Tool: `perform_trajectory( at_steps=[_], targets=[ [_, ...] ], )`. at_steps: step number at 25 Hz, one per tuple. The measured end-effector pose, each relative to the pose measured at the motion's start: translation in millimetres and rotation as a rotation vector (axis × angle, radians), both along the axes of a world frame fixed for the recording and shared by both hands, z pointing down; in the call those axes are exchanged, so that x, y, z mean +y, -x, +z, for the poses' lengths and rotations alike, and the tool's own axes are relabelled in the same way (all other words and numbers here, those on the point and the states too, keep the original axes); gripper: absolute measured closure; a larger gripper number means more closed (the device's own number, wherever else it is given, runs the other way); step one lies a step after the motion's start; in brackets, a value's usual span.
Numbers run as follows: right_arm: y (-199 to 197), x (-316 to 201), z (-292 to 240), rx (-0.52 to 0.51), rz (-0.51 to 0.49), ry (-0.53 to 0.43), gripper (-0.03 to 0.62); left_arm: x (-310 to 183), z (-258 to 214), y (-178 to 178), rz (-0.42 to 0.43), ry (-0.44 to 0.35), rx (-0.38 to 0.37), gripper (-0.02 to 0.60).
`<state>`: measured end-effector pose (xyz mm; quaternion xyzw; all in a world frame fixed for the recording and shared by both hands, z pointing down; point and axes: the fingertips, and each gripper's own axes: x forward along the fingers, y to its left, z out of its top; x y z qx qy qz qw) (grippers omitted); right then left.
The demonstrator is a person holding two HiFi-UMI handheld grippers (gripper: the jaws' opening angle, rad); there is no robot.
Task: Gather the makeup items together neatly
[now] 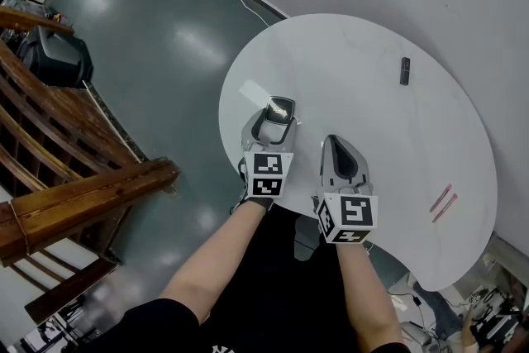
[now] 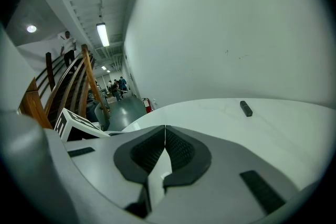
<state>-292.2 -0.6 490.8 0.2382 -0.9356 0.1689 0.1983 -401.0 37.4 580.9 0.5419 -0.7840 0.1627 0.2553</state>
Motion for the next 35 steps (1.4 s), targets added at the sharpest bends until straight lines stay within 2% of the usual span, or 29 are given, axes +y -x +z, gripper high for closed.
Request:
perform_trajectory(
  at_steps=[8, 14, 21, 26, 31, 35],
  targets=[
    [-4.1, -2.1, 7.2, 0.011, 0.015, 0.009, 0.577, -6.7, 3.5, 5.0, -0.003, 0.003, -0.024, 0.296],
    [-3.1, -2.7, 8.8, 0.012, 0.022, 0.011, 0.577, -4.8, 6.8, 9.6, 0.014, 0.014, -0.036, 0.250],
    [-5.6, -2.2, 12.7, 0.023, 0.031, 0.015, 0.577, -5.4, 18.7, 4.9, 0.075, 0.074, -0.051, 0.249],
    [-10.3, -3.5, 13.2, 0.026, 0.045, 0.014, 0.577, -7.0, 20.7, 3.7, 0.080, 0.100, -0.055, 0.259],
    [-22.2, -7.4, 9.8, 0.026, 0.073, 0.011, 0.577, -7.8, 16.4, 0.4, 0.058, 0.076, -0.029, 0.262],
    [-31.9, -10.9, 8.6, 0.024, 0.096, 0.010, 0.577, -12.1, 8.0, -8.1, 0.065, 0.053, -0.041, 0.262]
  ],
)
